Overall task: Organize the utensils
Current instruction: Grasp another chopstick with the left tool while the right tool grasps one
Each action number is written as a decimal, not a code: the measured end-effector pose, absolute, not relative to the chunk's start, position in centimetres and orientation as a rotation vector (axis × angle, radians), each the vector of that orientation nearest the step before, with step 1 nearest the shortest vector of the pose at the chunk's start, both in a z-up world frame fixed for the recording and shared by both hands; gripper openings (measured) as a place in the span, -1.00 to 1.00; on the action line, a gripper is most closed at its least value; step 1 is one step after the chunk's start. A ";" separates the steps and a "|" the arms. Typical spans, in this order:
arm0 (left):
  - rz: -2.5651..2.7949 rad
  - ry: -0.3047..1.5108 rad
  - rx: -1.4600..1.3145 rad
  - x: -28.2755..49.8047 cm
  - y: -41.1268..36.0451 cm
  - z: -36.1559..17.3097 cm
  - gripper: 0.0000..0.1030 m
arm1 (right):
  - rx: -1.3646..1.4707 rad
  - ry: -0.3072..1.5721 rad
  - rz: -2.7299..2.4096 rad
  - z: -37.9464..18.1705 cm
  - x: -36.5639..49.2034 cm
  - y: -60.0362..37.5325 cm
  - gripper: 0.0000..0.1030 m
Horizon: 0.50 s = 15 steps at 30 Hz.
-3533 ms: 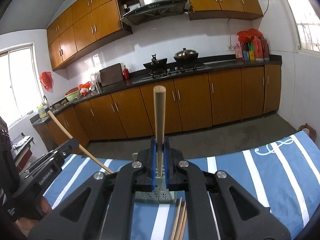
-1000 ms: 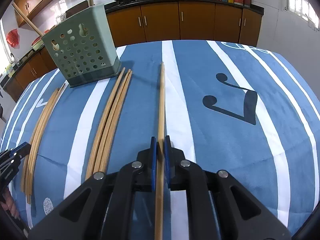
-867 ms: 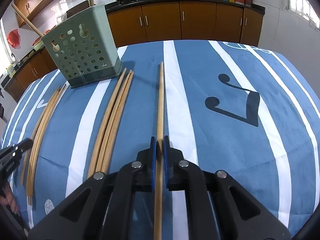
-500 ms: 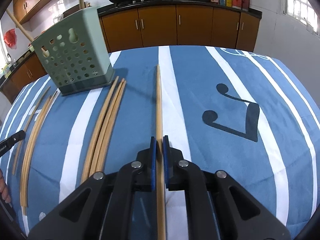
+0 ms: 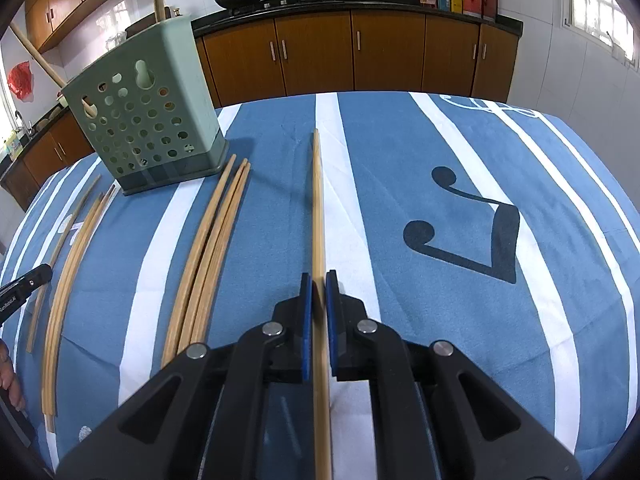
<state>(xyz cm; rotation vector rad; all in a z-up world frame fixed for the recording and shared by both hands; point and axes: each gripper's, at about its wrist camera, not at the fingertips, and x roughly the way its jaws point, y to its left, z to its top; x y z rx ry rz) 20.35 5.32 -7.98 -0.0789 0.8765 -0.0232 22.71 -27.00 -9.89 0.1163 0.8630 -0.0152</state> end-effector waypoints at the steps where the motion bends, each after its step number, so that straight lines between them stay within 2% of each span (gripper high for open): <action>1: -0.024 0.876 -0.079 20.3 5.3 -8.0 -0.84 | 0.117 0.863 -0.015 -9.9 22.7 -27.0 -0.84; 15: -0.024 0.876 -0.083 20.3 5.3 -7.9 -0.84 | 0.119 0.862 -0.014 -9.9 22.7 -27.0 -0.84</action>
